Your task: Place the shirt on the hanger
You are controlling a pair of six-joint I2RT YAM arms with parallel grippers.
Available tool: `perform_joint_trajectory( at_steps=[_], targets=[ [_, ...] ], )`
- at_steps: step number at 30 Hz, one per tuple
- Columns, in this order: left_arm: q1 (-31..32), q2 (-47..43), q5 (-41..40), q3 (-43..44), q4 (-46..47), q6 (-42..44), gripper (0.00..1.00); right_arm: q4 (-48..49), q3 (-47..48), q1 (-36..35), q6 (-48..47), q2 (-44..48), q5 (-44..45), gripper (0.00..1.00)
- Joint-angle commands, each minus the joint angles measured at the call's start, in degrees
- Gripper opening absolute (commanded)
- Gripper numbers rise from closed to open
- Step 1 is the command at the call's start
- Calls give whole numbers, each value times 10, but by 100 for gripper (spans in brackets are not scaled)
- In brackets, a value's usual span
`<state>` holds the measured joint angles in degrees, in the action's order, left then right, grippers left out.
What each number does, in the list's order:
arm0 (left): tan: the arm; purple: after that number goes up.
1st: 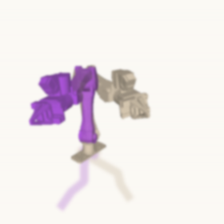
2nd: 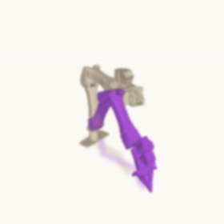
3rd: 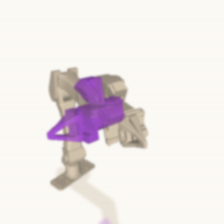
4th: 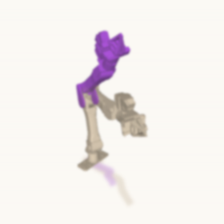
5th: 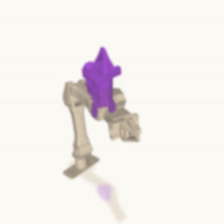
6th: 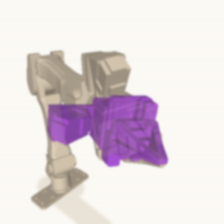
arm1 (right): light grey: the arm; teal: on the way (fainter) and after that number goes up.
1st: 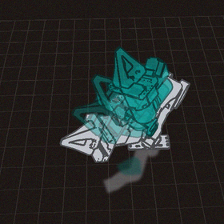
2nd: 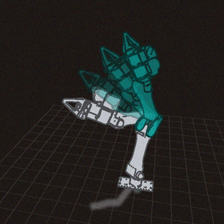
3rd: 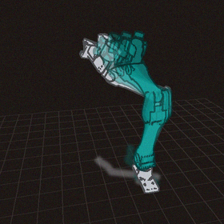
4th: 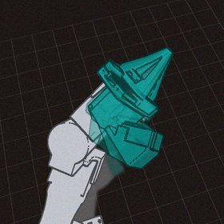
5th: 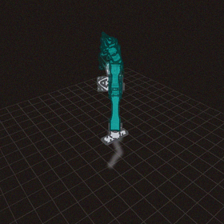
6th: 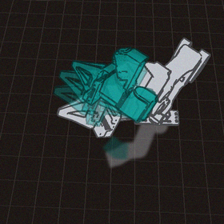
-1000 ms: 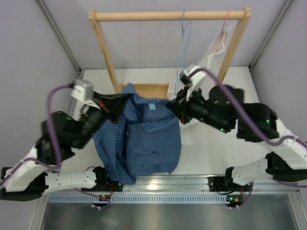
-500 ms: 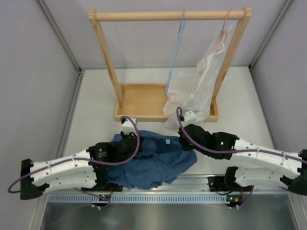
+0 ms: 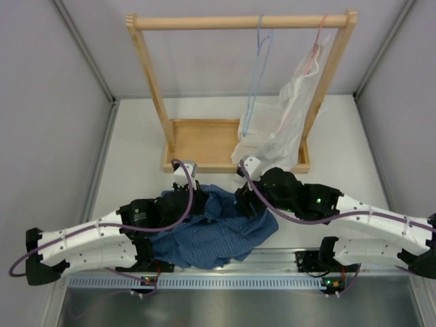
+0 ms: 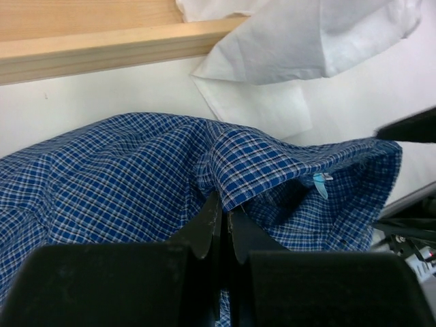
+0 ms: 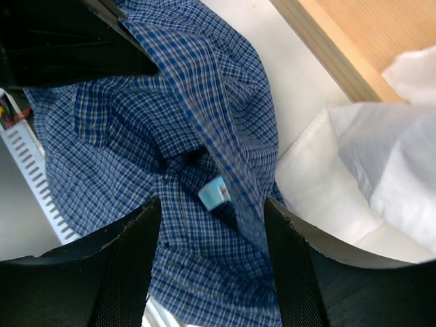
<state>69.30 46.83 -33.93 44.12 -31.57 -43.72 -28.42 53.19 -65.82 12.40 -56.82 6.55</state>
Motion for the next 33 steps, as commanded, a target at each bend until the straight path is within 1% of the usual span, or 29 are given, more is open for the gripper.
perform_joint_trajectory(
  at_steps=[1, 6, 8, 11, 12, 13, 15, 16, 18, 19, 21, 22, 24, 25, 26, 29, 30, 31, 32, 33],
  targets=[
    [-1, -12, 44, 27, 21, 16, 0, 47, 47, 4, -87, -61, -30, 60],
    [-1, -16, 70, 33, 20, 36, 0, 62, 86, 3, -146, -130, 21, 60],
    [-1, -26, 71, 30, 20, 41, 0, 62, 99, 4, -165, -145, 18, 59],
    [-1, -40, 70, 26, 16, 46, 0, 62, 106, 3, -185, -174, -20, 31],
    [-1, -48, 68, 30, 9, 50, 7, 62, 105, 3, -186, -181, -27, 4],
    [-1, -52, 63, 34, 4, 60, 39, 64, 104, 3, -181, -183, -25, 0],
    [-1, -58, 65, 55, -10, 77, 94, 65, 105, 3, -169, -183, -15, 0],
    [-1, -55, 95, 65, -10, 91, 98, 64, 111, 3, -165, -183, -8, 0],
    [-1, -33, 132, 89, -9, 134, 98, 56, 120, 4, -157, -182, 4, 0],
    [-1, -18, 142, 116, -20, 145, 98, 51, 132, 4, -150, -180, 6, 0],
    [0, 15, 133, 141, -45, 157, 97, 34, 146, 5, -129, -177, 21, 0],
    [0, 46, 125, 155, -61, 158, 95, 27, 159, 9, -120, -176, 23, 0],
    [0, 67, 104, 156, -70, 153, 81, 5, 173, 23, -79, -176, 17, 0],
    [0, 79, 94, 152, -74, 139, 68, -2, 183, 25, -68, -175, 17, 0],
    [2, 82, 76, 139, -74, 132, 65, -14, 190, 32, -50, -175, 16, 0],
    [12, 84, 41, 120, -74, 111, 63, -25, 196, 39, -41, -175, 3, 0],
    [22, 86, 7, 113, -75, 109, 61, -29, 200, 39, -37, -178, 3, 0],
    [26, 88, -8, 110, -75, 109, 58, -38, 205, 39, -37, -181, 3, 0],
    [29, 91, -20, 108, -75, 104, 52, -42, 208, 42, -36, -184, 3, 0],
    [33, 93, -32, 105, -75, 102, 49, -44, 211, 44, -34, -191, 5, 0]
  ],
)
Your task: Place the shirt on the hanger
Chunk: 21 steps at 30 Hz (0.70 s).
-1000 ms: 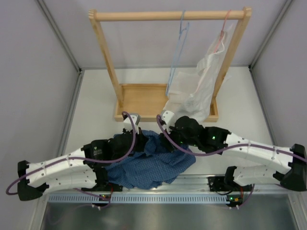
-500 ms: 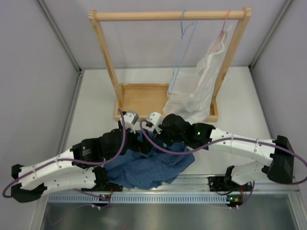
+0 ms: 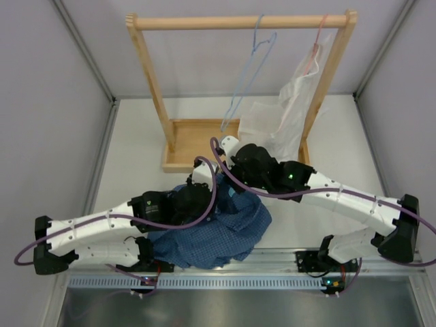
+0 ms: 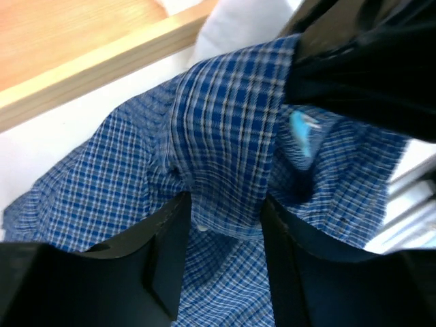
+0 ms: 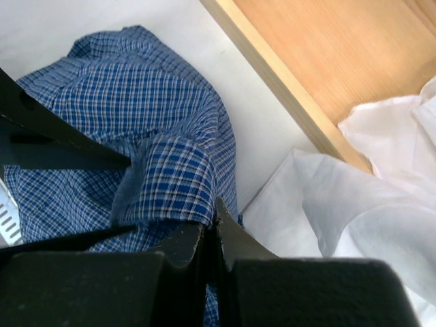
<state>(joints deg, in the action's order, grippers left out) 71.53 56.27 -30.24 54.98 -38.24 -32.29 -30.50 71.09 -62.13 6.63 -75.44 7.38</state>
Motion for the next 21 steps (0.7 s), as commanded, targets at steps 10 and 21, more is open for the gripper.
perform_joint_trajectory(
  at_steps=[10, 21],
  targets=[
    [16, 44, -152, -8, -10, -24, 47, -26, 44, 16, 38, -29, -20, 0],
    [16, 52, -168, -14, 13, -44, 35, -25, 61, 23, 74, -35, -39, 0]
  ],
)
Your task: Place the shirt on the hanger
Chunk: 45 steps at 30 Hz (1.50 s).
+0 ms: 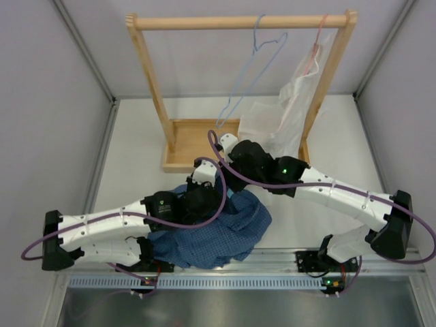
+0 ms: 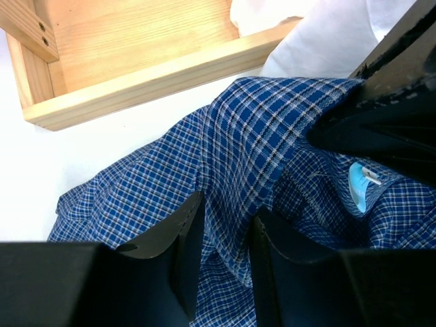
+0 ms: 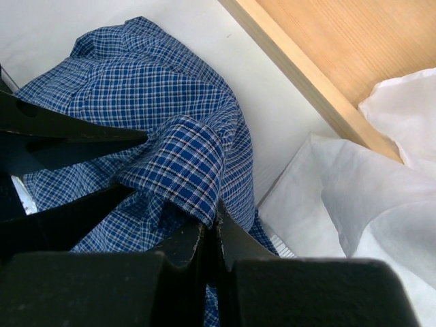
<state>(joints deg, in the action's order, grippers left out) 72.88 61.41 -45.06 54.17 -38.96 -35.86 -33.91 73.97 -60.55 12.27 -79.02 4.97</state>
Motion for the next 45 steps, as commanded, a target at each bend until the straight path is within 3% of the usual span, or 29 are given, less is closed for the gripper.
perform_joint_trajectory(
  at_steps=[1, 3, 4, 9, 11, 14, 15, 21, 27, 33, 37, 43, 45],
  targets=[
    [2, -1, -18, -11, 27, -7, 32, 10, 34, 8, 19, 1, -16, 0],
    [2, -7, -9, -24, 48, -5, 27, 9, 35, 11, 23, -2, -16, 0],
    [2, -8, -5, -28, 52, -6, 20, 9, 35, 14, 24, -3, -17, 0],
    [2, -21, -2, -35, 53, 1, 0, 16, 19, 38, 31, -3, -32, 3],
    [-8, -28, -3, -38, 53, 3, 0, 28, 9, 39, 31, 10, -44, 7],
    [-33, -51, 14, -42, 53, 3, 0, 52, -6, 39, 27, 39, -74, 41],
    [-37, -59, 16, -43, 53, -3, 0, 60, -14, 39, 27, 47, -74, 63],
    [-52, -110, 35, -41, 54, -25, 0, 66, -5, 39, 48, 121, -52, 99],
    [-52, -162, 78, -74, 96, -30, 0, 56, 42, 53, 100, 164, 100, 99],
    [-52, -174, 83, -93, 96, -40, 0, -4, 194, 88, 87, 98, 152, 99],
    [-52, -172, 93, -108, 103, -42, 0, -44, 311, 116, 79, 15, 153, 87],
    [-52, -165, 111, -114, 107, -50, 0, -81, 459, 126, 27, -117, 248, 78],
    [-52, -164, 116, -117, 108, -52, 0, -98, 515, 128, 13, -158, 274, 70]
  ],
)
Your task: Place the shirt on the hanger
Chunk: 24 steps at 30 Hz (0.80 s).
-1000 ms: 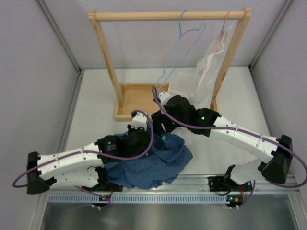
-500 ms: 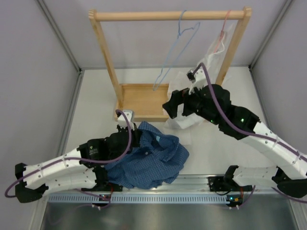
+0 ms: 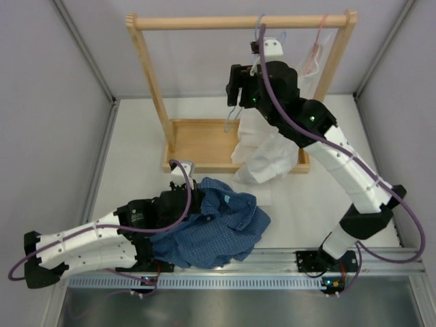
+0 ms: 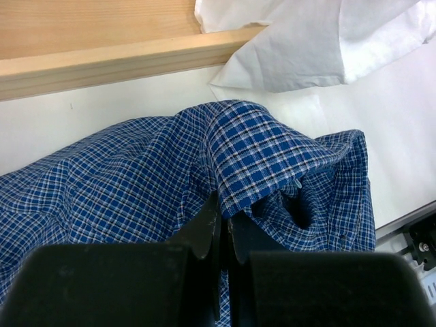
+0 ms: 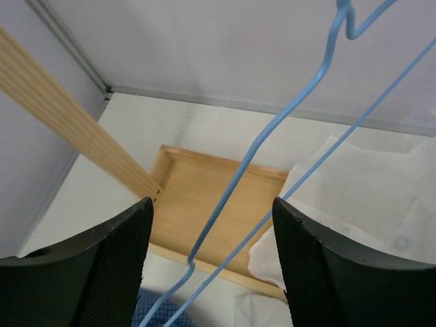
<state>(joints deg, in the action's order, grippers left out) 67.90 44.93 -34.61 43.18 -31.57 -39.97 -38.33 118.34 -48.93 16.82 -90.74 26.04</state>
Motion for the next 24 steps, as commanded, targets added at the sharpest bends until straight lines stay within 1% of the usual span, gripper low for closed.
perform_joint_trajectory(
  at_steps=[1, 2, 4, 5, 10, 14, 15, 16, 18, 22, 24],
  targets=[
    [-2, 1, 13, -9, 34, -12, 0, -76, 87, 12, -36, -59, 74, 67],
    [-2, 2, 16, -11, 34, -12, 0, -85, 100, 13, -40, -62, 99, 65],
    [-2, 2, 23, -16, 34, -12, 0, -90, 87, 12, -36, -48, 121, 64],
    [-2, 3, 24, -18, 35, -13, 0, -89, 66, 12, -35, -40, 123, 62],
    [-2, 15, 22, -26, 45, -16, 0, -90, 3, 13, -22, 11, 130, 60],
    [-2, 28, 26, -26, 52, -16, 0, -90, -40, 24, -23, 36, 97, 43],
    [-2, 31, 27, -26, 52, -17, 0, -90, -44, 33, -26, 39, 89, 41],
    [-2, 35, 29, -24, 52, -17, 0, -90, -51, 38, -28, 43, 73, 34],
    [-2, 38, 31, -24, 53, -17, 0, -90, -57, 50, -29, 48, 64, 26],
    [-2, 39, 31, -26, 53, -16, 0, -90, -65, 58, -35, 57, 55, 19],
    [-2, 39, 31, -26, 52, -15, 0, -90, -65, 66, -37, 60, 47, 18]
  ],
)
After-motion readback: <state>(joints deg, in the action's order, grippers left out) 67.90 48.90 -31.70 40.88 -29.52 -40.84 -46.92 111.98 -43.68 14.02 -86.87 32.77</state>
